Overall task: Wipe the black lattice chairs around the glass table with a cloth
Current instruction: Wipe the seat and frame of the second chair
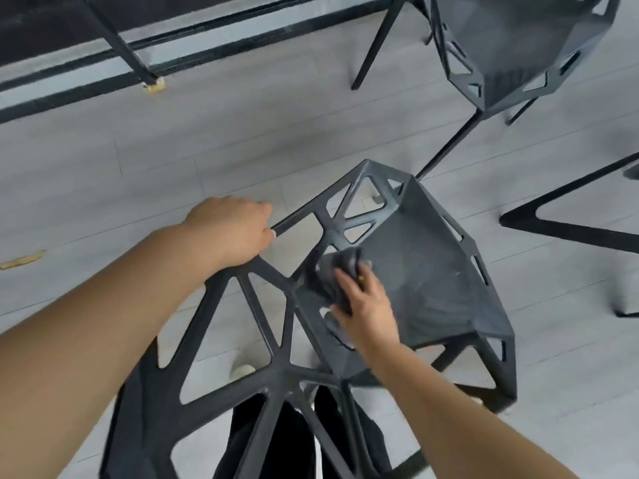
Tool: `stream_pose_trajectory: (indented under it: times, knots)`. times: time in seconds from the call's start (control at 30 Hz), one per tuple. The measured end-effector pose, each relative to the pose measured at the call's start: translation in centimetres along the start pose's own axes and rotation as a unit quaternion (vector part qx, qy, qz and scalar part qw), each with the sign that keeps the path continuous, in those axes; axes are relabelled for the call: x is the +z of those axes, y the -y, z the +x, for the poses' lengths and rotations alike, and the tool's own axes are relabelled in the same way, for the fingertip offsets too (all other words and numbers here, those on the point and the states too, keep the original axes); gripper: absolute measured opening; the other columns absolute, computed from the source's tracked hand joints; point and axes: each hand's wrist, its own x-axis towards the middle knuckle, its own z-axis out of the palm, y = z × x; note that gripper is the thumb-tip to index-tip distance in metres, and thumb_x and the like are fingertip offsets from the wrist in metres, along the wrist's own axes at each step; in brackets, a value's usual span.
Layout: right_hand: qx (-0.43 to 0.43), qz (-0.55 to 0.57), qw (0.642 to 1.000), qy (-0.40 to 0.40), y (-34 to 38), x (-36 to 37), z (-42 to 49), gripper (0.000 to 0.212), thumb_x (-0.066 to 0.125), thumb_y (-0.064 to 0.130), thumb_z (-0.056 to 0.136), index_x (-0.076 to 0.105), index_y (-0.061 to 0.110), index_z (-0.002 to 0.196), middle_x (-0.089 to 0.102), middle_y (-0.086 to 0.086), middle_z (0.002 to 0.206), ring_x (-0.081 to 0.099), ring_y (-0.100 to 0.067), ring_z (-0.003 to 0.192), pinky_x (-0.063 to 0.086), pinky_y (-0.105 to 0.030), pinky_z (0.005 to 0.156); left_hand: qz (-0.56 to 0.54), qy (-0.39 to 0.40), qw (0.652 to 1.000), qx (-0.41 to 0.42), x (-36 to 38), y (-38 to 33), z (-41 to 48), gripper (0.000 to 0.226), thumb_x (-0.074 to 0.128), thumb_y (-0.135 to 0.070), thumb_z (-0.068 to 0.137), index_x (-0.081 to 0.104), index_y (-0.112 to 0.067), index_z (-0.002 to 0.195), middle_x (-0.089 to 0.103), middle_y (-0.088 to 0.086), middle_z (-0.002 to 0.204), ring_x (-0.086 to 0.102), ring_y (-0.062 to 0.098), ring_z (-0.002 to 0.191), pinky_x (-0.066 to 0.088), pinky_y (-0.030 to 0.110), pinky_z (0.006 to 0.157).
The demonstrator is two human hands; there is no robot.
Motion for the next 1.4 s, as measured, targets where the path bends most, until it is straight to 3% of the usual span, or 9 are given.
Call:
stream_pose_trajectory:
  times: [0.13, 0.23, 0.4, 0.53, 0.67, 0.83, 1.07, 1.23, 1.4]
  knots:
    - [-0.072, -0.148, 0.981, 0.101, 0.7, 7.9, 1.2, 0.057, 0.074, 0.042, 0.066, 0.061, 0.035, 0.121, 0.057, -0.008, 0.132, 0.051, -0.044, 0.12, 0.051, -0.056, 0.084, 0.054, 0.003, 0.998, 0.033, 1.0, -0.4, 2.5, 0.037, 0.037, -0.044, 0.095, 0.044, -0.019, 0.121, 0.055, 0.004, 0.126, 0.051, 0.03, 0.112, 0.047, 0.04, 0.086]
    - [-0.071, -0.175, 0.975, 0.115, 0.2, 10.0, 1.2, 0.073, 0.077, 0.04, 0.065, 0.045, 0.039, 0.131, 0.053, -0.004, 0.136, 0.04, -0.043, 0.129, 0.039, -0.063, 0.096, 0.086, 0.007, 0.994, 0.065, 1.9, -1.9, 4.5, 0.05, 0.041, -0.038, 0.096, 0.027, -0.014, 0.138, 0.049, 0.006, 0.134, 0.049, 0.029, 0.117, 0.045, 0.038, 0.089]
    - [-0.113, -0.184, 0.975, 0.058, -2.3, 8.7, 2.1, 0.051, 0.039, 0.026, 0.076, 0.062, 0.04, 0.12, 0.056, 0.002, 0.133, 0.051, -0.037, 0.123, 0.044, -0.05, 0.098, 0.133, -0.002, 0.99, 0.053, 5.3, -5.3, 8.3, 0.087, 0.046, -0.034, 0.095, -0.017, -0.005, 0.146, -0.011, 0.012, 0.158, 0.009, 0.025, 0.145, 0.024, 0.048, 0.112]
    - [-0.093, -0.193, 0.977, 0.014, -6.0, 6.7, 3.2, 0.063, 0.08, 0.022, 0.059, 0.064, 0.033, 0.119, 0.054, -0.001, 0.136, 0.051, -0.038, 0.122, 0.048, -0.045, 0.096, 0.144, -0.089, 0.985, 0.026, 6.7, -8.8, 9.0, 0.075, 0.032, -0.018, 0.095, -0.021, -0.005, 0.145, -0.023, 0.016, 0.155, -0.017, 0.029, 0.144, -0.003, 0.057, 0.112]
    - [-0.035, -0.231, 0.972, -0.031, -11.5, 2.2, 4.5, 0.072, 0.087, 0.019, 0.051, 0.065, 0.031, 0.119, 0.053, -0.003, 0.138, 0.049, -0.04, 0.124, 0.044, -0.047, 0.097, 0.175, -0.124, 0.972, 0.096, 9.1, -11.2, 8.9, 0.073, 0.031, -0.015, 0.094, -0.021, -0.006, 0.145, -0.024, 0.016, 0.154, -0.024, 0.03, 0.141, -0.009, 0.057, 0.113]
    - [0.038, -0.219, 0.969, -0.107, -15.4, -2.0, 6.2, 0.074, 0.083, 0.01, 0.058, 0.06, 0.03, 0.125, 0.04, -0.005, 0.148, 0.034, -0.043, 0.133, 0.037, -0.053, 0.101, 0.147, -0.027, 0.978, 0.147, 13.9, -12.4, 8.3, 0.075, 0.036, -0.011, 0.094, -0.017, -0.008, 0.147, -0.022, 0.01, 0.156, -0.021, 0.023, 0.143, -0.009, 0.043, 0.117]
    - [0.226, -0.101, 0.955, -0.164, -12.5, 0.6, 6.5, 0.066, 0.053, -0.001, 0.082, 0.045, 0.031, 0.139, 0.022, -0.004, 0.155, 0.009, -0.042, 0.142, 0.014, -0.052, 0.115, 0.148, 0.04, 0.975, 0.162, 18.5, -12.9, 8.1, 0.073, 0.038, -0.018, 0.097, -0.013, -0.005, 0.148, -0.02, 0.012, 0.156, -0.015, 0.023, 0.145, -0.007, 0.037, 0.117]
    - [0.119, -0.115, 0.979, -0.116, -8.3, 8.1, -0.5, 0.052, 0.046, 0.015, 0.074, 0.065, 0.031, 0.119, 0.048, -0.005, 0.133, 0.04, -0.045, 0.127, 0.043, -0.055, 0.096, 0.142, 0.03, 0.977, 0.16, 18.7, -13.7, 8.3, 0.065, 0.03, -0.01, 0.096, -0.009, -0.001, 0.148, -0.014, 0.016, 0.157, -0.01, 0.027, 0.146, -0.004, 0.037, 0.119]
    - [0.085, -0.152, 0.981, -0.081, -9.8, 7.2, 0.1, 0.061, 0.08, 0.012, 0.059, 0.067, 0.028, 0.117, 0.053, -0.008, 0.134, 0.043, -0.045, 0.127, 0.04, -0.054, 0.102, 0.116, 0.04, 0.979, 0.164, 18.3, -13.1, 9.0, 0.084, 0.051, -0.016, 0.092, -0.009, -0.006, 0.149, -0.016, 0.01, 0.157, -0.011, 0.022, 0.146, -0.004, 0.033, 0.117]
